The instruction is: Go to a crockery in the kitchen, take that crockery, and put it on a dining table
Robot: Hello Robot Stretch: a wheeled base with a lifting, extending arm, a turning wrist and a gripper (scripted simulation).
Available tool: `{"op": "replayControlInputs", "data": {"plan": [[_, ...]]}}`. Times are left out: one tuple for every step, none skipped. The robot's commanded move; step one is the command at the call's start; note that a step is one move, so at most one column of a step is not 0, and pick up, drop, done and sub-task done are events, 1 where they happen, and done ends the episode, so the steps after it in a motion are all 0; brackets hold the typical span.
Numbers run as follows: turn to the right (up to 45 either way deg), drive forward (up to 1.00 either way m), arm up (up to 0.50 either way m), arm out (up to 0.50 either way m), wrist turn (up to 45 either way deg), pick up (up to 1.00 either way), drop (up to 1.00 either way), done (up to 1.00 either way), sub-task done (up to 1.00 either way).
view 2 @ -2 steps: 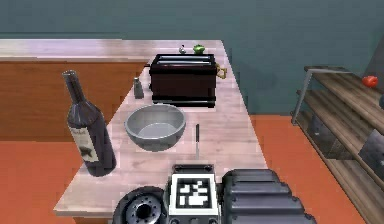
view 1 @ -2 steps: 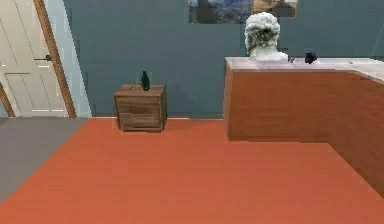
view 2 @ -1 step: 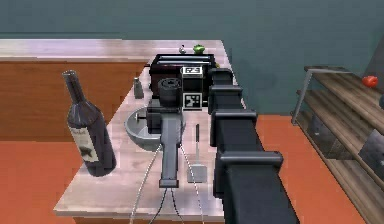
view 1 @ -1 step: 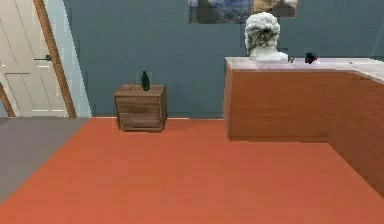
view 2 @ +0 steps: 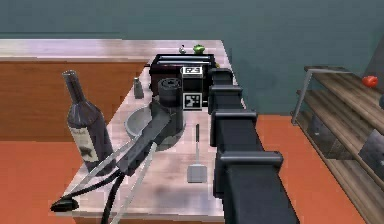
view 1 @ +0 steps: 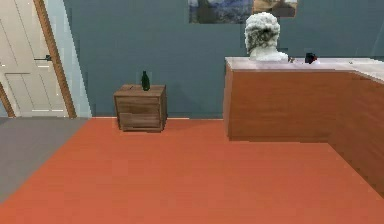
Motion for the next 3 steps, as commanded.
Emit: {"op": "replayControlInputs", "data": {"plan": [[0.0, 0.00, 0.00, 0.00, 45.0, 0.00, 0.00, 0.00, 0.00], [0.0, 0.00, 0.00, 0.00, 45.0, 0.00, 0.00, 0.00, 0.00], [0.0, 0.00, 0.00, 0.00, 27.0, 0.00, 0.00, 0.00, 0.00]]}}
